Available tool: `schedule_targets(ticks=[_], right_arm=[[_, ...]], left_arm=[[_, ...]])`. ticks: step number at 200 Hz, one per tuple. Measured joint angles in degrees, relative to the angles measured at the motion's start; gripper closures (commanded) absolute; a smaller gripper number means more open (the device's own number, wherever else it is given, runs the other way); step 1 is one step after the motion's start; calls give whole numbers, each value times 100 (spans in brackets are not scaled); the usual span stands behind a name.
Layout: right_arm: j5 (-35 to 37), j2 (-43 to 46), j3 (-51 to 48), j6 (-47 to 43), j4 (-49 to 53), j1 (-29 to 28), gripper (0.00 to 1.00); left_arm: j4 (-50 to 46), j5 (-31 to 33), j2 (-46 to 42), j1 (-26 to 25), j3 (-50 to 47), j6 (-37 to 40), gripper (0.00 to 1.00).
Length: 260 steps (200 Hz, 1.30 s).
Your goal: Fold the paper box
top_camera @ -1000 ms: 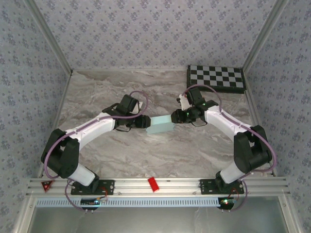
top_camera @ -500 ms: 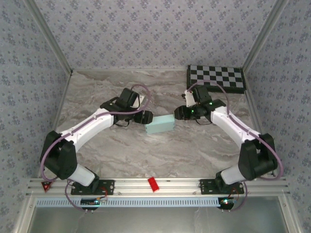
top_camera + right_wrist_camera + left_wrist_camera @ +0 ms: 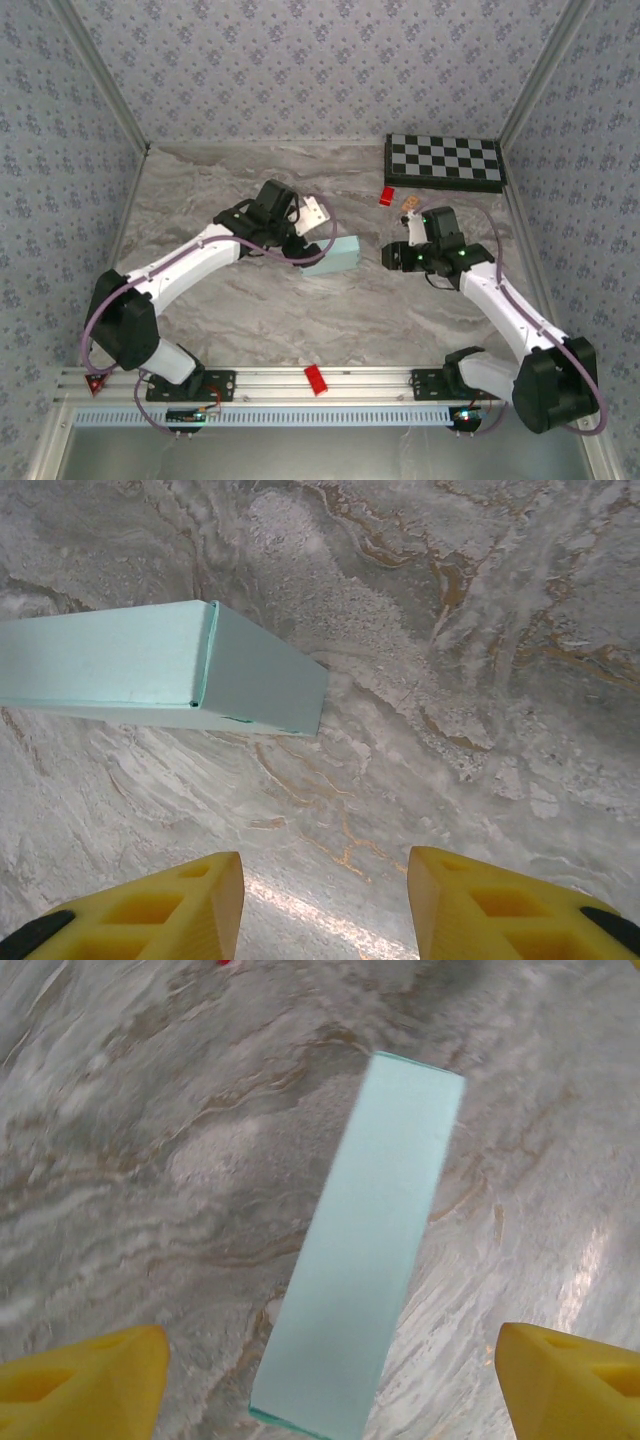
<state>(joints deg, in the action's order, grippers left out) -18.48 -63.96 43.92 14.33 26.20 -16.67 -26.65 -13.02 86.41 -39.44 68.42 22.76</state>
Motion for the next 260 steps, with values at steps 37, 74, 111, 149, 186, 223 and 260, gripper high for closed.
schedule_targets(ticks=[37, 74, 111, 149, 186, 223, 260], right_arm=[[28, 142, -179, 0, -7, 125, 51], [31, 142, -203, 0, -9, 181, 51], [31, 142, -205, 0, -11, 219, 51], [28, 142, -267, 0, -31, 240, 51], [31, 142, -286, 0, -33, 245, 51], [31, 140, -308, 2, -35, 267, 51], [33, 138, -334, 2, -35, 284, 51]], left_arm=[[-63, -245, 551, 0, 94, 1093, 14], [-205, -267, 1172, 0, 466, 1572, 16], [-225, -264, 1305, 0, 566, 1773, 21], [-260, -267, 1495, 0, 708, 1937, 28], [-332, -262, 1637, 0, 719, 1985, 36], [-345, -251, 1690, 0, 769, 2026, 54], [-275, -81, 1672, 0, 780, 2024, 54]])
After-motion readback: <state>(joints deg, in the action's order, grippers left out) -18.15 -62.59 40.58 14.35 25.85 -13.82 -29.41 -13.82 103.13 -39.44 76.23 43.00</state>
